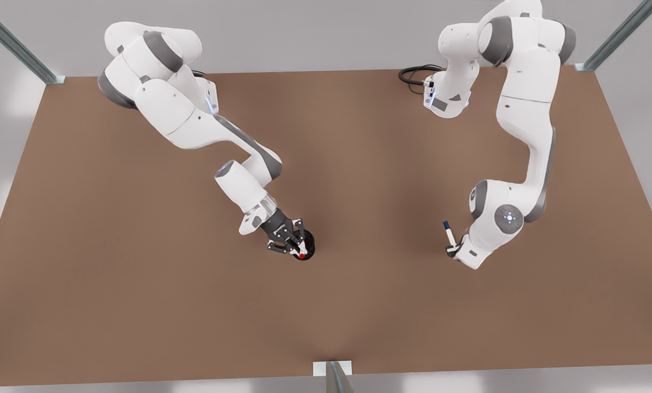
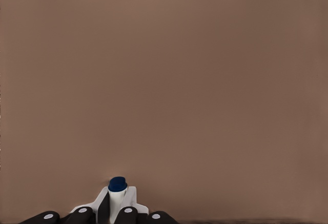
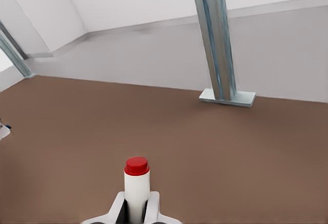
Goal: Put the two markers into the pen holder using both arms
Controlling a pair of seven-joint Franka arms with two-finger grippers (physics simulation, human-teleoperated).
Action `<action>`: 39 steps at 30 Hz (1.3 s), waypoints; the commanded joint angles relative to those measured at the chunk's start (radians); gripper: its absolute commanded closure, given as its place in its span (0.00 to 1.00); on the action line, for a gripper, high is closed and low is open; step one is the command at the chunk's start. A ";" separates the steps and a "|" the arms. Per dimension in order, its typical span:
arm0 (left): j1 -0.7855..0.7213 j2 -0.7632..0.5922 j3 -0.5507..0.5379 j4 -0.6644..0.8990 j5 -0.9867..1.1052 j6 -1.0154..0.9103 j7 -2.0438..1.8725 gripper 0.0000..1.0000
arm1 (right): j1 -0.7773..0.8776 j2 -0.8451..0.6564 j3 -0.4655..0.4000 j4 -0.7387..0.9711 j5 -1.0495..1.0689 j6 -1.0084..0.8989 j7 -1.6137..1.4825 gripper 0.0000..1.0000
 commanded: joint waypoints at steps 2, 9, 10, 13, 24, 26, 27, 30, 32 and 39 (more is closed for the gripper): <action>-0.004 -0.078 -0.034 0.002 -0.091 -0.098 0.219 0.78 | 0.000 0.002 0.000 -0.006 -0.004 0.001 0.011 0.31; -0.005 -0.136 -0.126 0.040 -0.141 -0.274 0.354 0.78 | -0.043 -0.128 0.002 0.181 0.002 -0.478 0.031 0.01; -0.007 -0.148 -0.126 0.040 -0.176 -0.279 0.398 0.78 | -0.069 -0.157 0.006 0.328 0.001 -0.763 0.031 0.01; -0.030 -0.135 -0.183 0.120 -0.278 -0.279 0.572 0.78 | -0.129 -0.217 0.006 0.680 -0.007 -1.450 0.167 0.00; -0.180 0.046 -0.327 0.330 -0.442 0.126 0.995 0.79 | -0.004 -0.501 -0.554 0.480 0.120 -1.836 -0.017 0.00; -0.237 0.112 -0.325 0.375 -0.440 0.249 1.009 0.79 | 0.003 -0.501 -0.554 0.483 0.119 -1.836 -0.021 0.00; -0.267 0.151 -0.322 0.405 -0.436 0.304 1.011 0.79 | 0.005 -0.501 -0.551 0.483 0.119 -1.836 -0.021 0.00; -0.318 0.217 -0.299 0.467 -0.431 0.428 1.020 0.79 | -0.003 -0.516 -0.551 0.448 0.117 -1.843 -0.023 0.00; -0.349 0.246 -0.292 0.485 -0.431 0.491 1.026 0.79 | 0.002 -0.547 -0.548 0.395 0.116 -1.832 -0.020 0.00; -0.405 0.277 -0.292 0.481 -0.434 0.560 0.995 0.79 | -0.001 -0.559 -0.544 0.378 0.116 -1.824 -0.021 0.00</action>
